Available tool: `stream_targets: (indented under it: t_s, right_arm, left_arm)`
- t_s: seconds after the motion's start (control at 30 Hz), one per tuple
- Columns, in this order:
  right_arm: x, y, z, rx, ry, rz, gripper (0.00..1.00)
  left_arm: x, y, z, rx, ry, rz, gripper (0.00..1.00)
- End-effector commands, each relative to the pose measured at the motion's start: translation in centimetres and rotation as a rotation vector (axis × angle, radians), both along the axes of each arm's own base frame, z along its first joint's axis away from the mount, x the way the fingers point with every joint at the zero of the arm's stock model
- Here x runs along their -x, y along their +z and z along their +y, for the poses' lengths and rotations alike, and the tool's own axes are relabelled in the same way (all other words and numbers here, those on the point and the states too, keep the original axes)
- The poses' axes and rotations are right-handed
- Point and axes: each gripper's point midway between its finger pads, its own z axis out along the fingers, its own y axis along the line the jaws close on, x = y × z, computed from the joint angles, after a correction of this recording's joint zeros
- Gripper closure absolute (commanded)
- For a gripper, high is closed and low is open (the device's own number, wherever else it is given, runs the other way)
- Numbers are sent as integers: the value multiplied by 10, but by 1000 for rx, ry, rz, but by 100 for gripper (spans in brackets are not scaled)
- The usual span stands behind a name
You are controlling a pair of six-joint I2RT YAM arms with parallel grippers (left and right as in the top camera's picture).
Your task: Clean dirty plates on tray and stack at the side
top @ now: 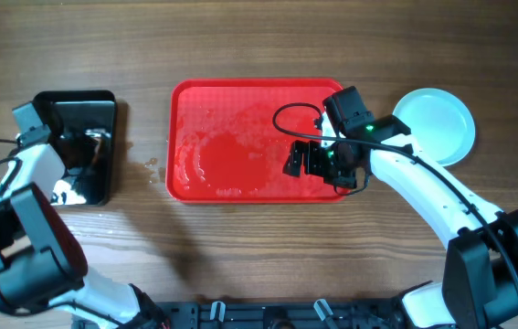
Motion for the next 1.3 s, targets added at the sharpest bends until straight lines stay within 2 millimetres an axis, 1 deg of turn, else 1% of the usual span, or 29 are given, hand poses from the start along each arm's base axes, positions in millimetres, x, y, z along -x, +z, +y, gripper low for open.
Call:
stream_targets:
  t_s: [0.0,0.07,0.13,0.23,0.27,0.3,0.37,0.4,0.47,0.5,0.53,0.57,0.6,0.63,0.7,0.77,0.83,0.87,0.97,1.07,1.27]
  right_arm:
    - [0,-3,-1,14,12,-7,0]
    - [1,-3,-1,14,12,-7,0]
    - [1,-3,-1,15,12,-5,0]
    - [1,-3,-2,15,12,-3,0]
    - [2,-3,-2,15,11,-2,0]
    - [2,-3,-1,12,12,2,0]
    - [3,-3,-2,14,11,5,0]
    - [3,-3,-2,15,11,7,0]
    - [4,-3,-2,15,11,9,0]
    - [4,-3,-2,16,11,12,0]
    - [5,-3,-2,14,12,14,0]
    - [6,-3,-1,6,14,20,0]
    - [8,-2,1,-7,18,26,0]
    - [9,-1,3,-21,22,33,0]
    - [12,3,9,-63,31,49,0]
    - [13,5,12,-91,30,60,0]
    - [12,7,12,-112,23,68,0]
    - [12,8,10,-119,14,74,0]
    - [9,7,4,-115,-7,79,0]
    - [6,6,-1,-98,-18,68,0]
    - [-9,-2,-16,8,-44,-3,0]
  left_arm:
    - [6,-24,-5,25,-15,45,96]
    - [4,-22,-4,23,-14,37,96]
    - [2,-11,-5,26,-18,16,96]
    - [0,16,-8,29,-11,-37,96]
    - [0,29,-8,24,2,-61,96]
    - [1,52,-9,17,25,-103,96]
    - [4,78,-12,19,41,-153,96]
    - [7,104,-20,26,24,-212,96]
    - [12,132,-32,43,-4,-278,96]
    - [17,144,-38,52,-17,-304,88]
    - [23,155,-44,59,-26,-321,72]
    - [30,163,-49,64,-32,-330,45]
    - [38,169,-53,62,-32,-331,22]
    - [45,174,-56,61,-32,-332,0]
    - [60,182,-63,63,-32,-328,0]
    - [75,186,-70,70,-30,-313,0]
    - [88,187,-77,81,-28,-292,0]
    - [97,186,-80,90,-25,-274,0]
    - [113,182,-88,112,-20,-226,0]
    - [119,178,-91,124,-17,-202,0]
    - [118,175,-90,130,-16,-189,0]
